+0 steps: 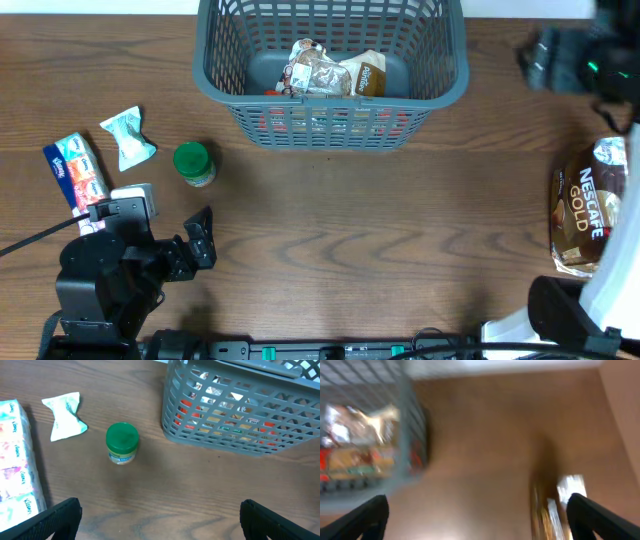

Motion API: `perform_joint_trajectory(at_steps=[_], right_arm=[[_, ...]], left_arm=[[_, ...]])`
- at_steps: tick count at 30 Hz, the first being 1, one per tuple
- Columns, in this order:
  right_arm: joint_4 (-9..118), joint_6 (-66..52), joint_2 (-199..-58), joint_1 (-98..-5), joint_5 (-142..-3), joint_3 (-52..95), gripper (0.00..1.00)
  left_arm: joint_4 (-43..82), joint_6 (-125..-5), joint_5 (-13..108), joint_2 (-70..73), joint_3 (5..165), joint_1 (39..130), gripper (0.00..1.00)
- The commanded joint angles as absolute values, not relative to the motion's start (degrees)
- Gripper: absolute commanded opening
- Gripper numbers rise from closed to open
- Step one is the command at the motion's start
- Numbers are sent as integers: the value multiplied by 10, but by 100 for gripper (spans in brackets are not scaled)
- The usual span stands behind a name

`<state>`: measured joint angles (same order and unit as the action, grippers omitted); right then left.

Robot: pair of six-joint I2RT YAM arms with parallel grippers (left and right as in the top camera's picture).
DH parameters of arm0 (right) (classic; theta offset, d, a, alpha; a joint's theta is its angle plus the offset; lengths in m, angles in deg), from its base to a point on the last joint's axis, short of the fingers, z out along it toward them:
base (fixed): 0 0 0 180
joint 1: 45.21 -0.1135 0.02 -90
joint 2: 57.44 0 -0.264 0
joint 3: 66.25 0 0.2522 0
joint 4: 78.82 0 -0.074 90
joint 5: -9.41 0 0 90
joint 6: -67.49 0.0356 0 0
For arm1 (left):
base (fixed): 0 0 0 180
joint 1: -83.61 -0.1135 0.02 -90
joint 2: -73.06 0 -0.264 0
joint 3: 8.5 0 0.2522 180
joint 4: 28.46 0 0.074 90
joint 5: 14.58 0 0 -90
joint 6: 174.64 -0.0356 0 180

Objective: Pack container
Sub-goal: 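Move the right gripper to the Nescafe Gold pouch and grasp it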

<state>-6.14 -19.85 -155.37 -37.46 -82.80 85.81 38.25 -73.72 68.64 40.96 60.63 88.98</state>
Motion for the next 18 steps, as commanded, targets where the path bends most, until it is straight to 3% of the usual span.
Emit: perform_joint_trajectory(at_steps=[1, 7, 12, 15, 18], right_arm=[[-99, -155, -1549, -329, -824, 847, 98], [-99, -157, -1455, -299, -785, 718, 97], [-98, -157, -1322, -287, -874, 554, 99], [-69, -186, -1275, -246, -938, 490, 99], [-29, -253, -1273, -182, -901, 457, 99]], left_arm=[[383, -736, 706, 409, 614, 892, 98], [378, -736, 706, 409, 614, 892, 99], [379, -736, 706, 409, 614, 892, 98], [379, -736, 706, 409, 614, 892, 98], [375, -736, 706, 409, 614, 892, 99]])
